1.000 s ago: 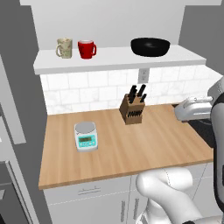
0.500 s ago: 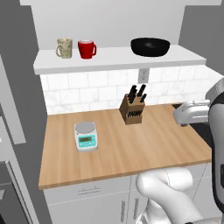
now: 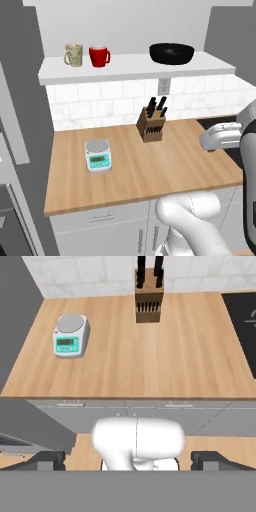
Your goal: Gather all objects into one cabinet and sort the glasses and bowls to opposite sides.
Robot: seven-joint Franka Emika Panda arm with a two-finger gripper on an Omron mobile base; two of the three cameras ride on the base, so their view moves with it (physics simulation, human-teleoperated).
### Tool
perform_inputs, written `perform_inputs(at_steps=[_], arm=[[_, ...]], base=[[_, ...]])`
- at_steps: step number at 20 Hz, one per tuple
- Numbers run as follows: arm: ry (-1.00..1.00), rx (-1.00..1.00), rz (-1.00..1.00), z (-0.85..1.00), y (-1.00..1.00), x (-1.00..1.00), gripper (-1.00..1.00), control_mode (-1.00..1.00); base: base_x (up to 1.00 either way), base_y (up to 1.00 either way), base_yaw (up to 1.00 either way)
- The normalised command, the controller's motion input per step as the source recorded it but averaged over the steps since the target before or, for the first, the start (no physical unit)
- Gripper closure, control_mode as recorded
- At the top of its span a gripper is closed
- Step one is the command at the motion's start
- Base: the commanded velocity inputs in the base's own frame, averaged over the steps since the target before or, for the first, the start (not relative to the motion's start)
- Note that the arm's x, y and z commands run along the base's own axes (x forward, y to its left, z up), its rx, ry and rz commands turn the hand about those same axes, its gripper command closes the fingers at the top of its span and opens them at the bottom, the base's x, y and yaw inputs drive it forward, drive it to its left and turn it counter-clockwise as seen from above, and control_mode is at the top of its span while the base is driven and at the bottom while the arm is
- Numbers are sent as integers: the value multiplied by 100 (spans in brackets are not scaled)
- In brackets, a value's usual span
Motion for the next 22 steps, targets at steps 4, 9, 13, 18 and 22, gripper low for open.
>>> perform_inputs(at_steps=[4, 9, 13, 18, 22], arm=[[0, 0, 0, 0, 0, 0, -100, 100], [0, 0, 0, 0, 0, 0, -100, 100], [0, 0, 0, 0, 0, 0, -100, 100], [0, 0, 0, 0, 0, 0, -100, 100], [0, 0, 0, 0, 0, 0, -100, 100]], base=[[-68, 0, 0], [-93, 0, -3], [-95, 0, -5], [-64, 0, -8], [-9, -3, -44]])
